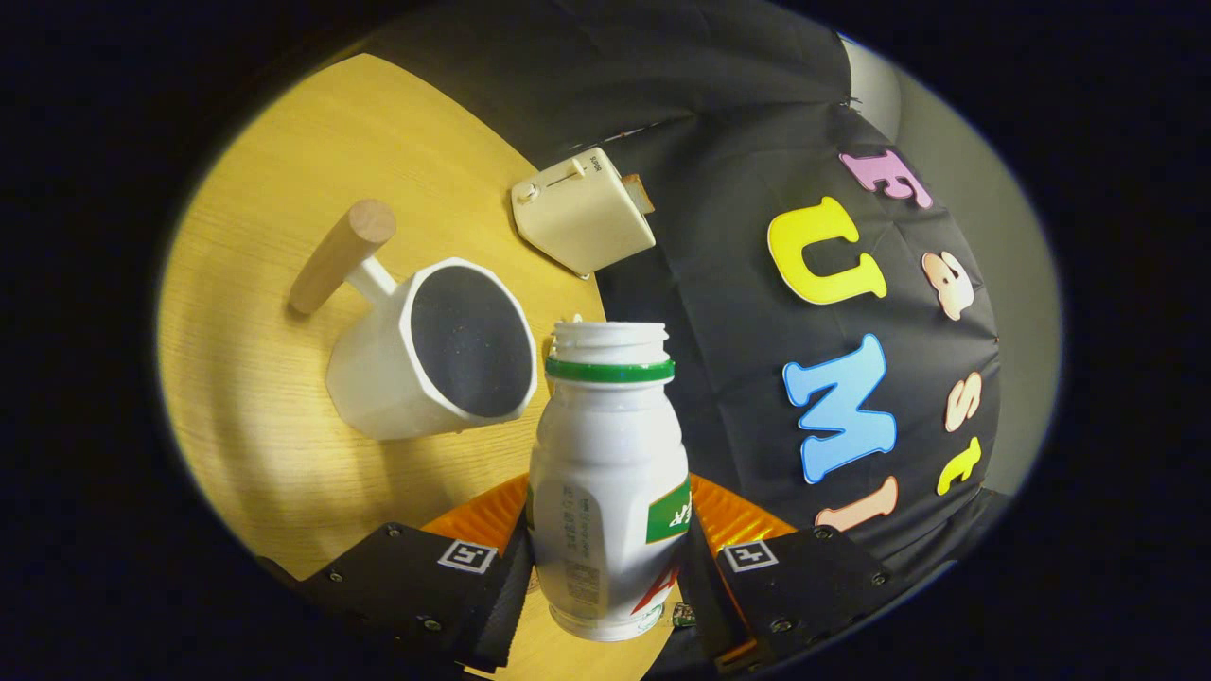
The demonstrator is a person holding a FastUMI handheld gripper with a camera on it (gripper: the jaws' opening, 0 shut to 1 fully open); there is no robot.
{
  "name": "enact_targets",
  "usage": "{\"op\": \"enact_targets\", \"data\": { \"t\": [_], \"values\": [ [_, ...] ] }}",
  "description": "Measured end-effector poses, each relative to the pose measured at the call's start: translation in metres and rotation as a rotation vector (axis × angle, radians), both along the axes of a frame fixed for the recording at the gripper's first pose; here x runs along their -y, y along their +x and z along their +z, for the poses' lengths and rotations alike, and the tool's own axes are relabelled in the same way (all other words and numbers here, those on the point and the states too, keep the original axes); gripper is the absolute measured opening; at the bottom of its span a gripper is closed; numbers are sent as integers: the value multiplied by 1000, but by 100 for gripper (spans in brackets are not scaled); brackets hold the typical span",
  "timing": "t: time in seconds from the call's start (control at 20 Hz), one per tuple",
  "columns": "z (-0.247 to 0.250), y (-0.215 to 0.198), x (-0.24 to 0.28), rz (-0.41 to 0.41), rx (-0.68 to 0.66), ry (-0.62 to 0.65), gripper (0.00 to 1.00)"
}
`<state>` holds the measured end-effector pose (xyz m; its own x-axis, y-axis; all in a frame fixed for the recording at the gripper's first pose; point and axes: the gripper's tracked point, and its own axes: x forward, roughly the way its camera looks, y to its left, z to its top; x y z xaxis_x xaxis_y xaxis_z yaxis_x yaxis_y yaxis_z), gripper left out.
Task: Take the bottle from table, then pour the juice into the cup, finally place the bottle on the coaster
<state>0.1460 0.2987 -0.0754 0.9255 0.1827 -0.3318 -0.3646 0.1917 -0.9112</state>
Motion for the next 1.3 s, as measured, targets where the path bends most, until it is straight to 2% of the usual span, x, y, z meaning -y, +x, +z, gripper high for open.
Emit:
{"op": "enact_targets", "data": {
  "t": [0.4,1.3],
  "values": [
    [4,6,1,25,66,-157,72],
    [16,11,2,55,144,-340,72]
  ]
}}
